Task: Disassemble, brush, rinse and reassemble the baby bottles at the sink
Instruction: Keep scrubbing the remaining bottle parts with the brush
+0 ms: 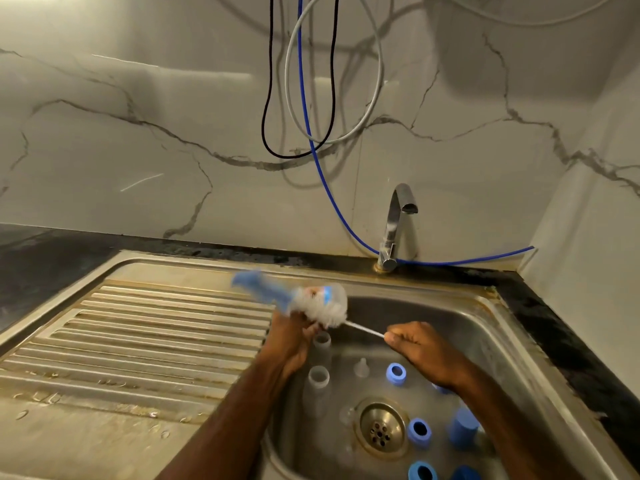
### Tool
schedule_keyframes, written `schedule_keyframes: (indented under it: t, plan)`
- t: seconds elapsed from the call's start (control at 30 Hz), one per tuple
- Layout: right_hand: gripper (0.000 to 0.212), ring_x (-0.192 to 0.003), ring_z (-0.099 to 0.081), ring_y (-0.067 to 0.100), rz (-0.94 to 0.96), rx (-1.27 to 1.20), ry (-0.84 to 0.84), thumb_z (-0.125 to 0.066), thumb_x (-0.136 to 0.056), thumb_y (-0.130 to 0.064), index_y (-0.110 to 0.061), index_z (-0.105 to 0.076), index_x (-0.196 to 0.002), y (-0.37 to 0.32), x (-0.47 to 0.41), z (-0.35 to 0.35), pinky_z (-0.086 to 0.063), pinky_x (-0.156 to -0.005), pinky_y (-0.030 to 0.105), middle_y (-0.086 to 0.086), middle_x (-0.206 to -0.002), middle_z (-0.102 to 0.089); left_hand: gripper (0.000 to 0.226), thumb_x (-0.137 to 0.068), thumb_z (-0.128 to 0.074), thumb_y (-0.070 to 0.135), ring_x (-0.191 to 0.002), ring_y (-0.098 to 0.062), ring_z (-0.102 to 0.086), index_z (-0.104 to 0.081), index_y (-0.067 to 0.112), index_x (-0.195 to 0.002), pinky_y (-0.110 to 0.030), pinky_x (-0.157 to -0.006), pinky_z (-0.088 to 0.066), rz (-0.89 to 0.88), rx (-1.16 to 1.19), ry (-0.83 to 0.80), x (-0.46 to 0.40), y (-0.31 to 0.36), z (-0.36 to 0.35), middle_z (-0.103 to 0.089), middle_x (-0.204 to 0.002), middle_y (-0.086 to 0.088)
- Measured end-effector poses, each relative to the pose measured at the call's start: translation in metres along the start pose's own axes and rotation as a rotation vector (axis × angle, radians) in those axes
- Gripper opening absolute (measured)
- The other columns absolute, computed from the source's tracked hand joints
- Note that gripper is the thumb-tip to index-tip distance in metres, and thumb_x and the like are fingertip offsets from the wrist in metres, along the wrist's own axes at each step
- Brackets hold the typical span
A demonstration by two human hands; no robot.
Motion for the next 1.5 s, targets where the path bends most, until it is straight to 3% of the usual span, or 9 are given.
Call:
schedule_keyframes:
  t: [0.13, 0.33, 0.5, 0.7, 0.87, 1.0, 1.1, 1.27, 1.5]
  plan:
    - [0.039, -0.056, -0.044, 0.002, 0.022, -0.020, 0.071, -0.049, -0.105, -0.025, -0.019, -0.052, -0.066, -0.006, 0.002, -0.001, -0.041, -0.058, 0.024, -0.006, -0.059, -0.048, 0.041, -0.085, -0.064, 0.020, -0.107, -0.032, -0.070, -0.063, 0.003, -0.122, -0.038, -0.076, -0.063, 0.107, 0.316, -0.075, 0.001, -0.002, -0.007, -0.068, -0.121, -0.023]
    - [0.037, -0.054, -0.044, 0.005, 0.139, -0.098, 0.170, -0.047, -0.105, -0.023, -0.020, -0.054, -0.069, -0.022, 0.003, 0.003, -0.039, -0.055, 0.024, -0.008, -0.058, -0.049, 0.048, -0.104, -0.049, 0.035, -0.102, -0.032, -0.070, -0.053, 0.001, -0.138, -0.038, -0.075, -0.064, 0.156, 0.487, -0.121, -0.003, -0.004, -0.014, -0.064, -0.127, -0.027]
    - [0.037, -0.055, -0.043, 0.002, 0.116, -0.102, 0.119, -0.047, -0.105, -0.020, -0.015, -0.055, -0.070, -0.021, 0.001, -0.005, -0.037, -0.056, 0.018, -0.010, -0.057, -0.048, 0.051, -0.104, -0.045, 0.039, -0.122, -0.034, -0.063, -0.051, 0.004, -0.140, -0.043, -0.095, -0.055, 0.162, 0.463, -0.101, -0.009, -0.007, -0.011, -0.063, -0.132, -0.025]
    - [0.037, -0.058, -0.041, 0.006, 0.054, -0.170, 0.186, -0.048, -0.105, -0.021, -0.005, -0.055, -0.072, -0.007, 0.002, 0.012, -0.037, -0.058, 0.023, -0.005, -0.062, -0.047, 0.049, -0.103, -0.047, 0.037, -0.120, -0.034, -0.064, -0.053, 0.003, -0.137, -0.037, -0.085, -0.062, 0.136, 0.339, -0.124, -0.010, -0.005, -0.014, -0.064, -0.130, -0.026]
    - [0.037, -0.056, -0.041, 0.002, 0.069, -0.128, 0.047, -0.047, -0.105, -0.019, -0.018, -0.053, -0.069, -0.013, 0.001, -0.004, -0.036, -0.057, 0.018, -0.011, -0.057, -0.046, 0.050, -0.098, -0.051, 0.034, -0.119, -0.033, -0.065, -0.055, 0.003, -0.136, -0.041, -0.092, -0.059, 0.142, 0.414, -0.144, -0.007, -0.004, -0.015, -0.064, -0.131, -0.024]
    - [0.037, -0.055, -0.039, 0.004, 0.025, -0.196, 0.183, -0.047, -0.105, -0.021, -0.012, -0.053, -0.070, -0.002, 0.004, 0.014, -0.035, -0.057, 0.022, -0.008, -0.058, -0.045, 0.047, -0.105, -0.044, 0.037, -0.112, -0.034, -0.068, -0.054, 0.002, -0.135, -0.037, -0.080, -0.063, 0.156, 0.328, -0.141, -0.009, -0.004, -0.014, -0.066, -0.126, -0.026]
    - [0.038, -0.053, -0.041, 0.001, 0.063, -0.150, 0.044, -0.045, -0.106, -0.019, -0.020, -0.052, -0.069, -0.018, 0.003, -0.010, -0.036, -0.056, 0.017, -0.012, -0.055, -0.048, 0.048, -0.104, -0.042, 0.032, -0.095, -0.028, -0.075, -0.050, 0.000, -0.140, -0.035, -0.074, -0.063, 0.149, 0.299, -0.128, -0.005, -0.012, -0.021, -0.073, -0.110, -0.022]
    - [0.038, -0.054, -0.038, 0.005, 0.037, -0.225, 0.146, -0.046, -0.105, -0.020, -0.019, -0.051, -0.068, -0.005, 0.004, 0.012, -0.035, -0.056, 0.022, -0.010, -0.056, -0.044, 0.048, -0.100, -0.049, 0.034, -0.125, -0.035, -0.060, -0.053, 0.002, -0.136, -0.042, -0.098, -0.055, 0.136, 0.328, -0.155, -0.007, -0.001, -0.014, -0.063, -0.131, -0.026]
    - [0.037, -0.057, -0.040, 0.006, 0.043, -0.179, 0.128, -0.047, -0.105, -0.022, -0.019, -0.052, -0.069, -0.002, 0.001, 0.010, -0.036, -0.058, 0.025, -0.008, -0.059, -0.044, 0.043, -0.105, -0.043, 0.034, -0.120, -0.034, -0.063, -0.056, 0.003, -0.132, -0.042, -0.096, -0.056, 0.147, 0.367, -0.152, -0.008, 0.003, -0.012, -0.065, -0.128, -0.025]
Point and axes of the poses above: each hand's wrist, its own x-axis away from the middle knuckle, its own z-axis out of the back of the hand, y = z × x, the point moved 10 cm from there along -x, towards the middle knuckle
